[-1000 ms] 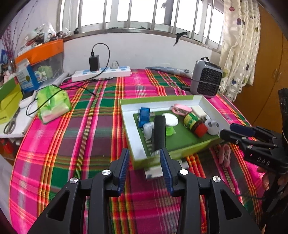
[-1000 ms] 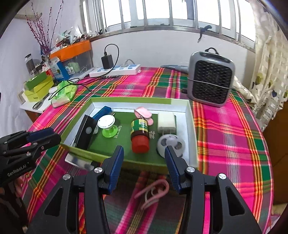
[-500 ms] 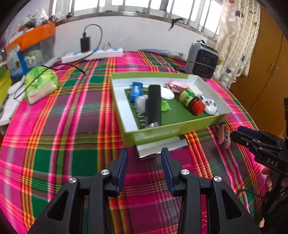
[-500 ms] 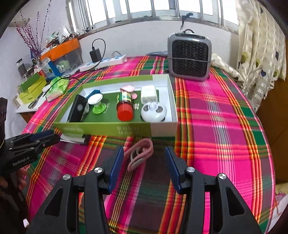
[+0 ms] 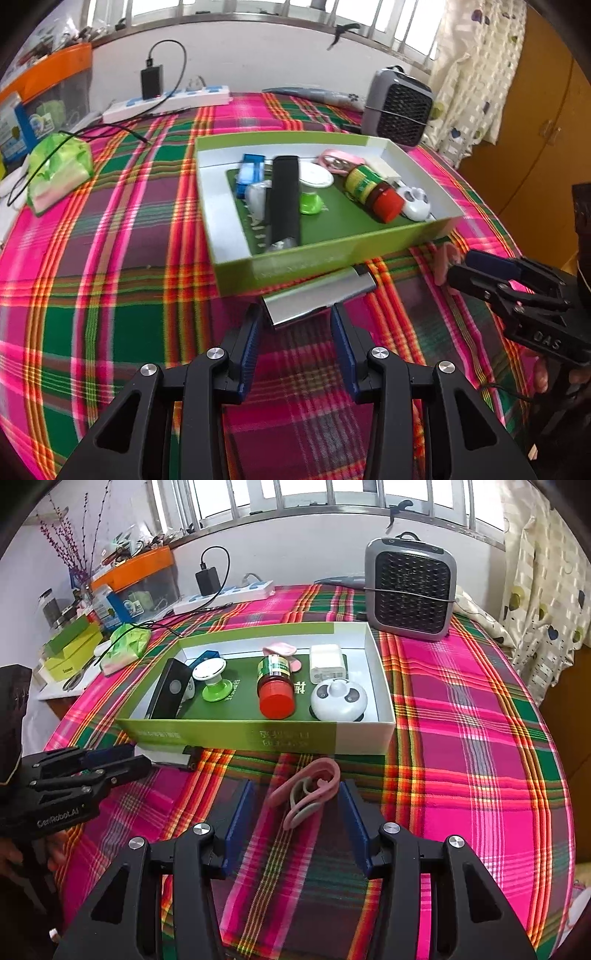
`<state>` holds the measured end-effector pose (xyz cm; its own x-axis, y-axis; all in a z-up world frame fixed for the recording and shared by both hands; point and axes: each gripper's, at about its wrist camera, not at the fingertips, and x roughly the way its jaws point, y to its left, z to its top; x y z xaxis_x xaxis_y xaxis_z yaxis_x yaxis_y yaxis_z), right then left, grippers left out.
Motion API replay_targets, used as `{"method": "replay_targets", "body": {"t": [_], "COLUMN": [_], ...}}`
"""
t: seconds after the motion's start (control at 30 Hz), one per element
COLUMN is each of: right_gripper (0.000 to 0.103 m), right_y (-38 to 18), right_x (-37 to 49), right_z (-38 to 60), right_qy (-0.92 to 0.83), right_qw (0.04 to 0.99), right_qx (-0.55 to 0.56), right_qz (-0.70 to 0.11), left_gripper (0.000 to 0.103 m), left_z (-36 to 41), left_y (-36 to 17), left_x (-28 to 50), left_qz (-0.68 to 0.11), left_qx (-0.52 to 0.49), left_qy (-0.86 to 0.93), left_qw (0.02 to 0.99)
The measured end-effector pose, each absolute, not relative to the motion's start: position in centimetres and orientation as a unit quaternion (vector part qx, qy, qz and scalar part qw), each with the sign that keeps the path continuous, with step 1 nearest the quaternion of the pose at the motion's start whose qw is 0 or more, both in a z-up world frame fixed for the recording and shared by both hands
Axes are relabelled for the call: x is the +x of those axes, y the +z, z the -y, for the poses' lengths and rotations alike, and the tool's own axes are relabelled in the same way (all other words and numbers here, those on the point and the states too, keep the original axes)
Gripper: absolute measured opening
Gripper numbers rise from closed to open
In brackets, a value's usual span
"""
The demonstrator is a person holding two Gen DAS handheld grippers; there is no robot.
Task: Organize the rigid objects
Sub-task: 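Withdraw both grippers and move the left toward the silver lighter while the right nears the pink clip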
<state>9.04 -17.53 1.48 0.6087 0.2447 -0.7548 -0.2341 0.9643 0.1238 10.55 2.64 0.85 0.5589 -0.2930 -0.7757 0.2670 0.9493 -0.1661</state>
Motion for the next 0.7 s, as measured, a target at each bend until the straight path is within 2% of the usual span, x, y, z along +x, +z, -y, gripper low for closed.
{"method": "replay_targets", "body": {"t": [0.27,0.7], "right_gripper": [0.049,0.049], "right_y": [1.4,1.2], "right_x": [9.0,9.9], "right_z": [18.1,16.8], "right_qy": [0.125,0.127], "right_qw": [0.897,0.894], "right_qx": [0.012,0.004], "right_qz": [-0.423,-0.429], "left_gripper": [0.037,0.037], "left_z": [-1.5,-1.1], "left_y": [1.1,0.9], "left_x": [9.0,10.7], "left_qz": [-0.439,-0.441], "left_qx": [0.001,0.023], "left_qy": [-0.182,-0.174], "left_qw": [0.880,0.880]}}
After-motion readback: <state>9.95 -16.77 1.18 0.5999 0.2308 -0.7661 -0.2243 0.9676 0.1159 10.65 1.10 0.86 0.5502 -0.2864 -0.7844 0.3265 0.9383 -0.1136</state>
